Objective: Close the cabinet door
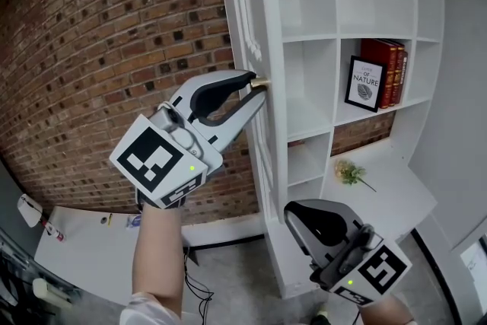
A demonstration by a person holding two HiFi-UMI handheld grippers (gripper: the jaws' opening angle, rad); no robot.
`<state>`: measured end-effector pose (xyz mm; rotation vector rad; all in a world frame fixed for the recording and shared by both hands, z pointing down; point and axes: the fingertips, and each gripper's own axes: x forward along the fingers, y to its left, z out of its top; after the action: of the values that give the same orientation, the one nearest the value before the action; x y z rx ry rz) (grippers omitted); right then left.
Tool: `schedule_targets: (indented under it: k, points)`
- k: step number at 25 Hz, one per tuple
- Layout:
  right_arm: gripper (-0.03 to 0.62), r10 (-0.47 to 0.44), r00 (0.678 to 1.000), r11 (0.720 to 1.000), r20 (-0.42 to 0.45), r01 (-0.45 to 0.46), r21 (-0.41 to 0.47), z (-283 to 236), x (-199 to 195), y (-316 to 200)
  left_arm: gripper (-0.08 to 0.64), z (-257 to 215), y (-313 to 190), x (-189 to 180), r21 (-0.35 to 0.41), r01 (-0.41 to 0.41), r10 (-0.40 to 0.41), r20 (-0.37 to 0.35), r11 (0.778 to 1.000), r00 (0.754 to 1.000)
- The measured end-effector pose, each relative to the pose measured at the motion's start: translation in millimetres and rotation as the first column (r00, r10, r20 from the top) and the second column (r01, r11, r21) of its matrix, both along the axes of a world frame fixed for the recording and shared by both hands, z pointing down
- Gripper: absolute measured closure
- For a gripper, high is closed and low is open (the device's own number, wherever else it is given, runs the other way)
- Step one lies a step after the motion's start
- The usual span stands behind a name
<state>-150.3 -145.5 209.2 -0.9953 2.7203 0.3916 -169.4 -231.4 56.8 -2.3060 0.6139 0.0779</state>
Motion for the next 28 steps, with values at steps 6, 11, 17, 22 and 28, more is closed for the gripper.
schedule_targets:
  k: [6, 11, 17, 22, 28]
  points:
    - [0.572, 0.02, 1.0, 1.0, 0.012, -0.02, -0.009, 3, 7, -3, 0.472, -1, 1, 9, -0.008, -0.016, 0.016, -0.002, 1.0, 1.0]
    - [0.572, 0.056, 0.998, 0.998, 0.028, -0.055, -0.025, 7, 20, -5, 0.474, -1, -1, 27, -0.014, -0.026, 0.026, -0.002, 1.0, 1.0]
    - [0.572, 0.103, 0.993, 0.994, 0.051, -0.101, -0.033, 12, 48, -10, 0.477, -1, -6, 51, -0.015, -0.026, 0.026, -0.02, 1.0, 0.999]
    - [0.572, 0.14, 0.987, 0.99, 0.077, -0.137, -0.041, 12, 77, -20, 0.477, 0, -12, 75, -0.018, -0.014, 0.013, -0.016, 1.0, 1.0]
    - [0.572, 0.152, 0.984, 0.988, 0.095, -0.148, -0.052, 12, 112, -36, 0.479, -3, -21, 99, -0.016, 0.006, -0.007, -0.047, 1.0, 0.999]
